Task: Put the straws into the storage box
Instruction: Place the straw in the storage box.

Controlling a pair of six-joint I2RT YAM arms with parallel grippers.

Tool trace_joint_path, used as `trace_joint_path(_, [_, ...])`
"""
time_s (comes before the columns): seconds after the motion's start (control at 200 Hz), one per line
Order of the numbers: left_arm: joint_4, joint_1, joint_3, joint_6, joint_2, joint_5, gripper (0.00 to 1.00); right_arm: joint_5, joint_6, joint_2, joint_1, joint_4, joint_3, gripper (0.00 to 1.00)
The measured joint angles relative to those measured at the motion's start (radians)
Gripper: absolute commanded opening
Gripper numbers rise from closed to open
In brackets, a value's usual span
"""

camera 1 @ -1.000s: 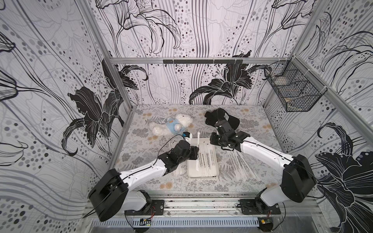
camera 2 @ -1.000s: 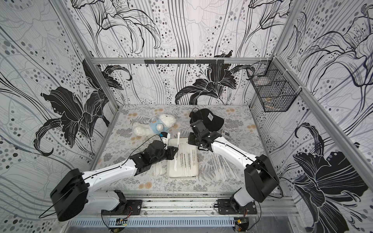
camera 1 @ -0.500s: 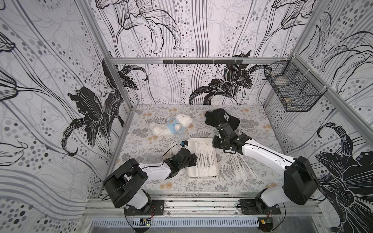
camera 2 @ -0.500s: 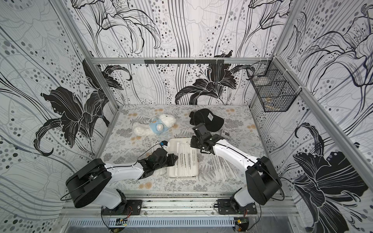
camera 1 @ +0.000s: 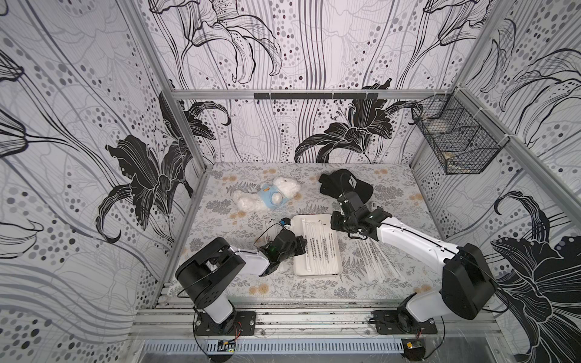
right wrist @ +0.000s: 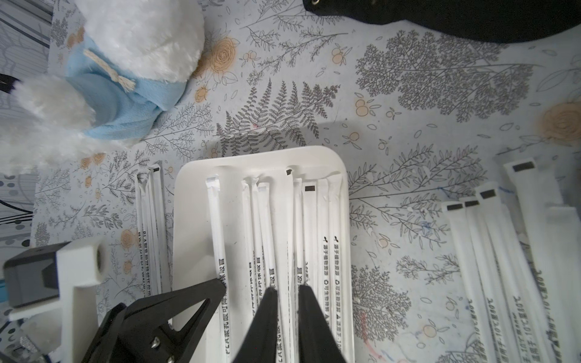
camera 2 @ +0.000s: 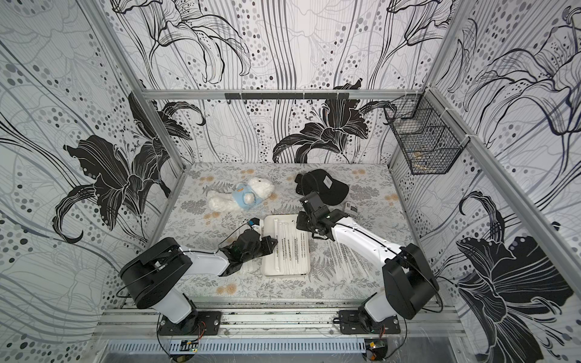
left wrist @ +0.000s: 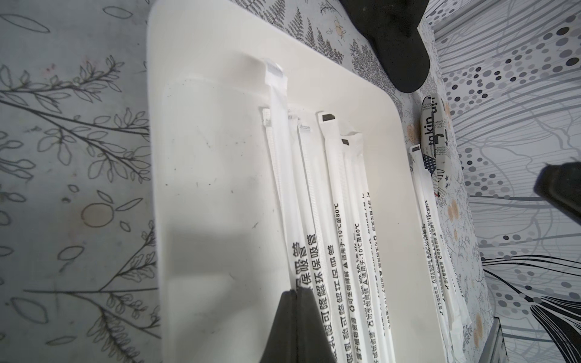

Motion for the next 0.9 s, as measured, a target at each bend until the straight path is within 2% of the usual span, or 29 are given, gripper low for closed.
trace_joint_path(0.416, [0.035,0.004,0.038,-0.008,0.044,0.044,0.14,-0.004,0.0,0.0,0.0,0.007,0.0,0.17])
trace_joint_path(0.621, [-0.003,0.005,0.071,-0.016,0.045,0.048,0.29,-0.004,0.0,0.0,0.0,0.008,0.0,0.17])
trace_joint_path(0.901, [-0.09,0.005,0.084,-0.016,0.037,0.048,0.3,-0.01,0.0,0.005,0.011,0.009,0.0,0.16])
